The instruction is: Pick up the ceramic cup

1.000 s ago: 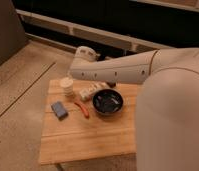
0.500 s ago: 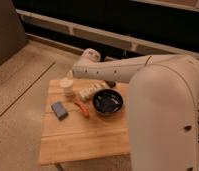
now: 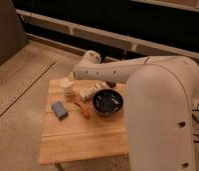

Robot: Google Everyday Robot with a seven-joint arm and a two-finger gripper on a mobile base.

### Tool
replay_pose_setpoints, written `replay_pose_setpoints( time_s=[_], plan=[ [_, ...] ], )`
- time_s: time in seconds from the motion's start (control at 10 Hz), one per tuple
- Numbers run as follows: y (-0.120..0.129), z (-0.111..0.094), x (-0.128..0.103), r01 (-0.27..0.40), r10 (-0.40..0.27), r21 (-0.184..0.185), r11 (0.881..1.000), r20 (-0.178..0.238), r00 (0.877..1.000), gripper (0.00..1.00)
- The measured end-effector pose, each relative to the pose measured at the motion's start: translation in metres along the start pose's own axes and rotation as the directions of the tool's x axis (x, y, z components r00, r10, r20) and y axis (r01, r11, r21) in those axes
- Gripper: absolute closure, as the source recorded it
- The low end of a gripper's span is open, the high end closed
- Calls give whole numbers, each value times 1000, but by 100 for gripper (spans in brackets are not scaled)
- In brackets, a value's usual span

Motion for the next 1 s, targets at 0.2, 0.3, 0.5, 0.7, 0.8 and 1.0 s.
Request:
replay_pose_setpoints(
  time_s=[0.2,0.3,0.5,0.7,0.8,1.0],
  plan=[
    [11,13,1,-28,28,-37,999,-10,1000,35],
    [19,19,0,-25,25,-54,998,-14,1000,35],
    [37,38,0,-18,15,-92,996,-37,999,35],
    [38,59,5,-12,4,-89,996,-86,996,35],
    [30,64,4,-10,3,-71,997,-98,995,35],
    [11,70,-4,-8,5,-33,999,-109,994,35]
  ],
)
